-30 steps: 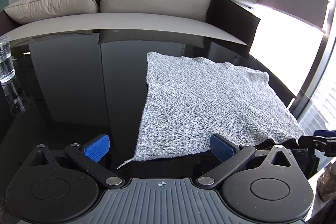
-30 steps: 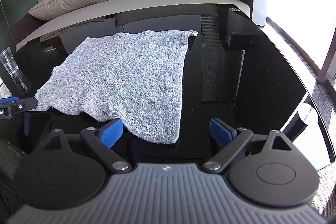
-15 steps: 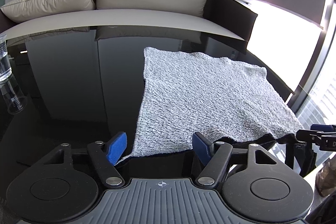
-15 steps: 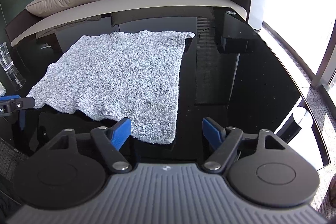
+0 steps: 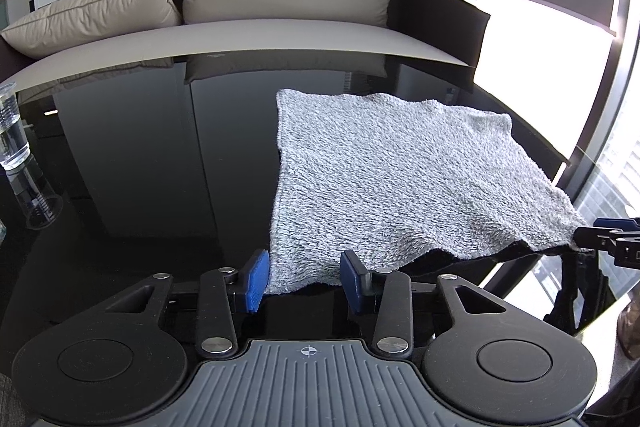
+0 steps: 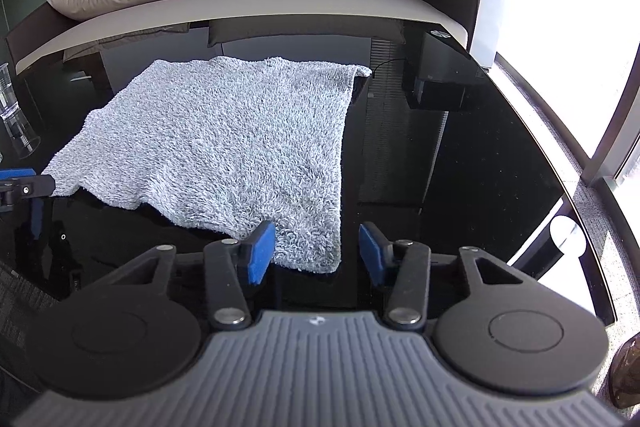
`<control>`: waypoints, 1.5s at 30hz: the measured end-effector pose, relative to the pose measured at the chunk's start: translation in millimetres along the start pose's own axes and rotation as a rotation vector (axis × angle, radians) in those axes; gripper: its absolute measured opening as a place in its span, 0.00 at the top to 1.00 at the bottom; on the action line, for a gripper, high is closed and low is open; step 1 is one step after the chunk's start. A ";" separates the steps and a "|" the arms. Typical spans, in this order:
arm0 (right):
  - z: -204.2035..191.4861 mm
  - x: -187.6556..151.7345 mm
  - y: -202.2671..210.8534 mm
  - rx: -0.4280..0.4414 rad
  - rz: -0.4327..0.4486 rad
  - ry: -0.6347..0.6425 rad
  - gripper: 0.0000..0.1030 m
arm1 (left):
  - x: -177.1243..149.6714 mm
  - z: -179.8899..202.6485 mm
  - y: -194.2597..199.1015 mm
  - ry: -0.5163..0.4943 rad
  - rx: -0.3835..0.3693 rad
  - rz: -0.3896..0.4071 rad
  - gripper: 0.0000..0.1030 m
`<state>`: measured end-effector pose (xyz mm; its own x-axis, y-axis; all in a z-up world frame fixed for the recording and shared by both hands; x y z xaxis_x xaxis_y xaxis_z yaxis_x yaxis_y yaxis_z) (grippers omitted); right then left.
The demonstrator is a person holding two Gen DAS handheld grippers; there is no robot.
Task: Fold towel
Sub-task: 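Close both grippers on the towel edge, then lift the gripped edge with both grippers and fold it over the towel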
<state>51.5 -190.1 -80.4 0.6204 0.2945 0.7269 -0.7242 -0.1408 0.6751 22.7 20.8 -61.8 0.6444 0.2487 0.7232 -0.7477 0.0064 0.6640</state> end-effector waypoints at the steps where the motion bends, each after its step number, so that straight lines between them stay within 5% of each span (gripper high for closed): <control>1: 0.7 0.1 0.1 -0.001 0.001 -0.004 0.64 | 0.1 -0.2 0.1 -0.001 0.002 0.000 0.70; 5: 3.0 0.7 0.6 0.010 0.004 -0.022 0.86 | 1.1 -2.5 0.3 0.000 0.008 0.000 0.79; 10: 5.1 1.1 0.9 0.031 0.007 -0.046 0.92 | 2.5 -4.4 1.3 0.008 0.007 -0.002 0.89; 45: 20.2 27.1 34.6 0.065 0.129 -0.091 0.94 | 14.1 1.8 37.8 0.038 -0.066 0.082 0.95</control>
<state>49.4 -206.1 -34.8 0.5501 0.1838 0.8146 -0.7807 -0.2333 0.5798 3.9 22.9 -26.2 0.5753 0.2871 0.7659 -0.8072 0.0483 0.5882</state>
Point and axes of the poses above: each gripper's, at about its wrist camera, not at the fingertips, and y roughly against the way its jaws point, z to its right, x to its top, the point moved 7 cm from there along -y, roughly the way its jaws point, and after that the axes turned 14 degrees about y, right-handed, at the moved point
